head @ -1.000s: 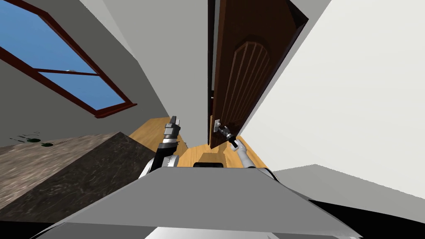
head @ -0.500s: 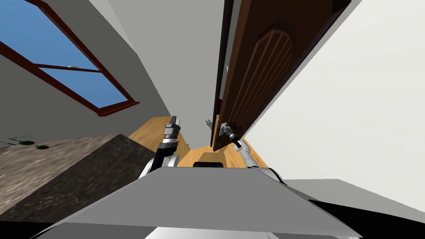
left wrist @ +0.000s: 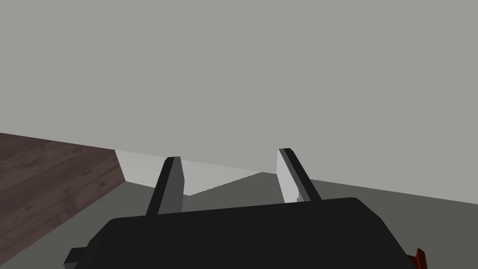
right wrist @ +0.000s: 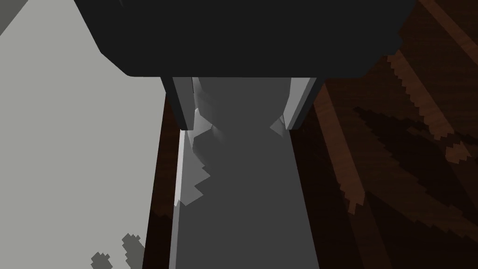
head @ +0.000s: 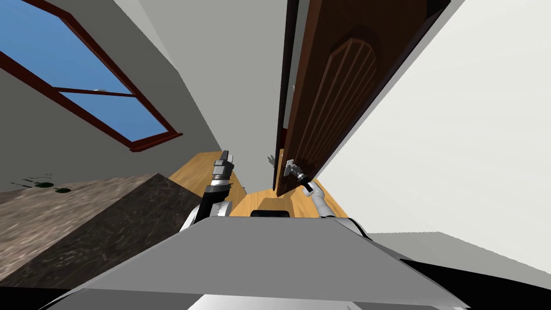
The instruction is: Pull the door open
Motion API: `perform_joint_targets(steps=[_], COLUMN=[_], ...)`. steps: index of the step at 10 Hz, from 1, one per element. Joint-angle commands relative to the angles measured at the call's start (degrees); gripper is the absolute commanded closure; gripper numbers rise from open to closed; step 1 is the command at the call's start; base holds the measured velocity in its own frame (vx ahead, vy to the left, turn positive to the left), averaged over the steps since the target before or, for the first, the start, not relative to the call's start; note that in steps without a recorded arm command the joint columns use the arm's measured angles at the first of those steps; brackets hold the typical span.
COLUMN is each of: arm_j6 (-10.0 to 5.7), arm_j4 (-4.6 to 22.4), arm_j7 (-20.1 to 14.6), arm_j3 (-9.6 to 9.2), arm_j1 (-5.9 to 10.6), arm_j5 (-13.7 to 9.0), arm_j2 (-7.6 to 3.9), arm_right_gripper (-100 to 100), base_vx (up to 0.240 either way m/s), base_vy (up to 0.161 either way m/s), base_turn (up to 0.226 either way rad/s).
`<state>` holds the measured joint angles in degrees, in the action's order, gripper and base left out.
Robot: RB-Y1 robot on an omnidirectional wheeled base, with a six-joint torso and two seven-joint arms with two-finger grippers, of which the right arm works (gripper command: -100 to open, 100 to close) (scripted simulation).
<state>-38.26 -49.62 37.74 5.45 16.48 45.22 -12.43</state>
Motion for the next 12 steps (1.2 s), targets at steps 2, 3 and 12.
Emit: perform_joint_targets(steps=[2, 3, 12], arm_j6=[0.16, 0.31, 1.39], arm_j4=[0.01, 0.02, 0.09], arm_j7=[-1.6, -3.11, -13.7], arm_j3=[-0.19, -0.37, -1.67], arm_j1=[0.01, 0.02, 0.1], arm_j5=[-1.55, -3.02, -13.37], arm_j2=[-0.09, -0.17, -0.75], arm_right_gripper=[100, 100, 100], base_vx=[-0.018, -0.072, -0.07], base_vy=[-0.019, -0.1, -0.075], base_turn=[0.055, 0.178, 0.121])
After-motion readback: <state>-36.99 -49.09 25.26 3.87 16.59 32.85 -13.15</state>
